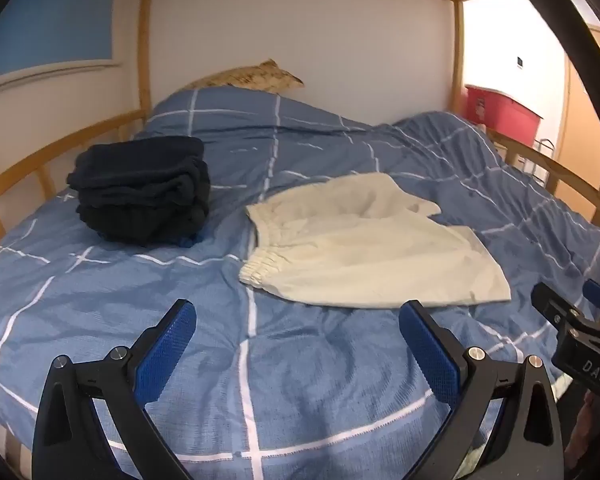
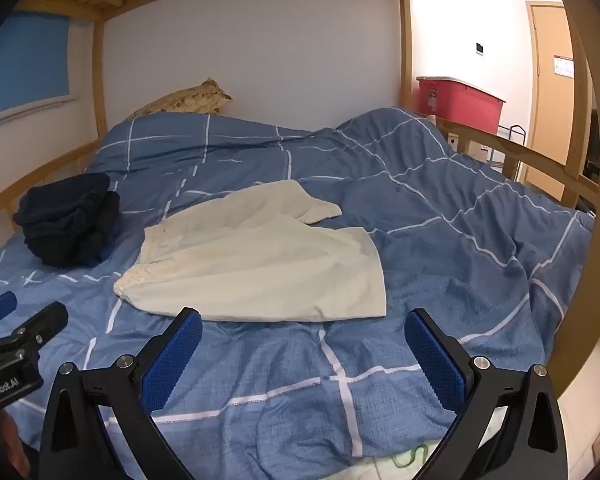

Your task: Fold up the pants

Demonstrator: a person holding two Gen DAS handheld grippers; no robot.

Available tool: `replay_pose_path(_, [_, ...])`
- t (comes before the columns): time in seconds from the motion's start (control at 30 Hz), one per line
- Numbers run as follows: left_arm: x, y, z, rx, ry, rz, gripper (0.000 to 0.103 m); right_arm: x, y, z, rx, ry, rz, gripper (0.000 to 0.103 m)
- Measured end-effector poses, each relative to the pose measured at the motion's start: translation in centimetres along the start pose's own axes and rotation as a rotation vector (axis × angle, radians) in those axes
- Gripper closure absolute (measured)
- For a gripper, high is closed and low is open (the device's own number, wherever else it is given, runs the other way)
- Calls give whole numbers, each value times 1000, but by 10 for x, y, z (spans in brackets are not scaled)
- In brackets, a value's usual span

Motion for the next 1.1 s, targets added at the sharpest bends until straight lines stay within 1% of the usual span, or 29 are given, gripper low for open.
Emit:
replay_pose_path(0.03, [1,0,2,1,-5,6,0,0,0,0,3,1,-2,0])
replay_pose_path(0.17, [-8,-4,-9,49,25,-36,0,1,1,1,9,4,-5,0])
replay_pose_path(0.27, [-11,-6,-5,30,28,-40,0,0,0,0,13,5,-6,0])
replay_pose_path(0.33, [-6,-3,-9,44,16,-32,0,0,-1,0,13,4,-6,0])
replay_pose_path(0.47, [-3,-5,-13,57,8,-26,0,-1,-1,0,17,3,-5,0])
replay_pose_path(1.1, [-4,-12,-19,66,2,-24,0,-2,-4,-1,25,-6,-10,0])
Point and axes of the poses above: each gripper's, at about its wrist camera, not at the fingertips, and z roughly the way its jaws point, x to its right, y to its underside, the point moved 4 cm from there along z, roughly the way its jaws point, and after that the axes turned 6 degrees about x, right-handed, at the moved point
